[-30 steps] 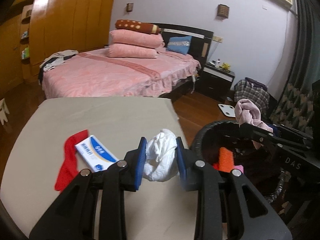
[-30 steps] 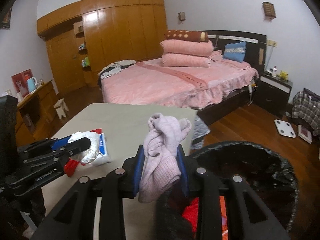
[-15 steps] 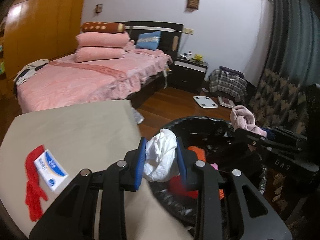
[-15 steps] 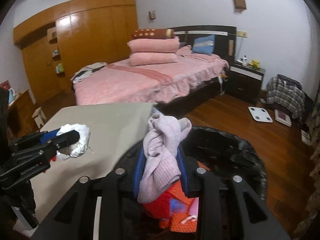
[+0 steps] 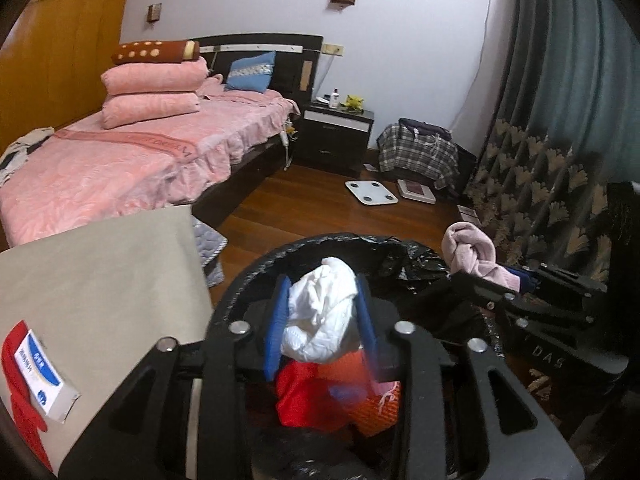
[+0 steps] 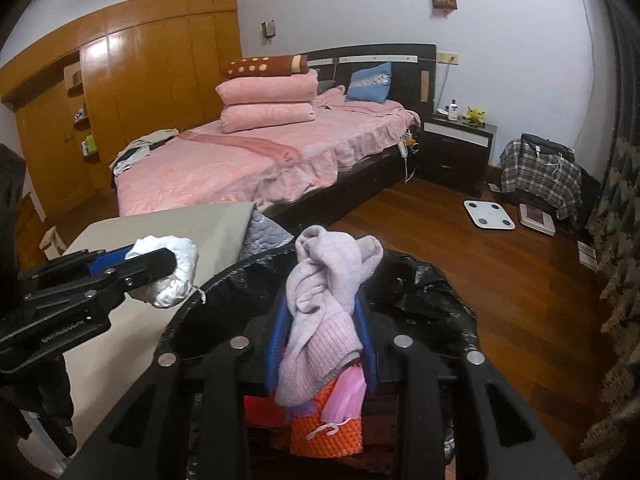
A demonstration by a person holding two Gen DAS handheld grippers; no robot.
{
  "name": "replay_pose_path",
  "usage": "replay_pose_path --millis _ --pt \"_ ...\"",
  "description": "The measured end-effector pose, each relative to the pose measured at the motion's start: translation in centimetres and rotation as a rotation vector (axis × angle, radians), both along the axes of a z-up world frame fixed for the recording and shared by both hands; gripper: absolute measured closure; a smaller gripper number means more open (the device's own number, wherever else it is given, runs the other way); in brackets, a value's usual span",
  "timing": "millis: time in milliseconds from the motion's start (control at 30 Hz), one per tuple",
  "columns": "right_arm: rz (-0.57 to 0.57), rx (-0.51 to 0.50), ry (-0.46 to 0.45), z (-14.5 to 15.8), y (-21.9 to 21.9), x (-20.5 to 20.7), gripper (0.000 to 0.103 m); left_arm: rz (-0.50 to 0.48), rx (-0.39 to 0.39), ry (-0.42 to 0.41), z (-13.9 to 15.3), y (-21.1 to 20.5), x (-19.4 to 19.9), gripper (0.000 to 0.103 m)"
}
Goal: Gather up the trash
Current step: 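Open both grippers to drop the white tissue and pink sock into the bin, then move the left gripper back to the table and grasp the red cloth beside the tissue box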
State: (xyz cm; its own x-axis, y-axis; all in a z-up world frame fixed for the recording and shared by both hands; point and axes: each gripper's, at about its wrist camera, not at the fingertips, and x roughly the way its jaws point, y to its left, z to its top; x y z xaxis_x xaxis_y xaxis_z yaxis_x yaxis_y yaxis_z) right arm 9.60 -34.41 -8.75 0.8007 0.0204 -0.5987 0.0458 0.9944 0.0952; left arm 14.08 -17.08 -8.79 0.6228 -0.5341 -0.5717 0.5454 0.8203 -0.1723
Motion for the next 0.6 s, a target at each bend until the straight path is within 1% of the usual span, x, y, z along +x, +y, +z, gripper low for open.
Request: replay_pose_path --millis 33,67,100,167,200,267,300,333,367,467,600 --pt "-0.008 -0.007 0.002 -0.2 -0.2 0.0 0.063 -0.003 -0.007 0.004 0.0 0.0 0.0 0.056" --pt "-0.022 -0.013 0.005 -0.4 -0.3 0.0 0.053 -0.002 -0.020 0.008 0.0 0.1 0.0 0.049" --pt "-0.032 -0.013 0.008 -0.5 -0.6 -0.1 0.048 0.000 -0.025 0.009 0.0 0.1 0.0 0.047" --pt "-0.049 -0.012 0.012 -0.8 -0.8 -0.3 0.036 0.006 -0.031 0.008 -0.1 0.6 0.0 0.040" --pt "-0.053 -0.012 0.012 -0.8 -0.9 -0.4 0.033 0.017 -0.030 0.006 -0.1 1.1 -0.1 0.038" --pt "-0.057 -0.011 0.010 -0.8 -1.0 -0.5 0.017 0.038 -0.033 0.001 0.1 1.8 -0.1 0.029" --pt "-0.062 -0.010 0.004 -0.8 -0.9 -0.7 0.013 0.060 -0.030 -0.006 0.1 2.6 -0.2 0.026" --pt "-0.066 -0.008 0.000 -0.7 -0.9 -0.7 0.007 0.075 -0.027 -0.011 0.3 3.1 -0.3 0.019" --pt "-0.070 -0.002 -0.007 -0.6 -0.7 -0.9 0.006 0.090 -0.025 -0.019 0.4 3.8 -0.5 0.016" --pt "-0.053 0.011 -0.018 -0.4 0.0 -0.8 0.006 0.136 -0.014 -0.026 0.6 6.0 -0.6 0.013" --pt "-0.014 0.019 -0.032 0.1 1.5 -0.6 0.006 0.206 0.005 -0.038 1.0 9.2 -0.7 0.013"
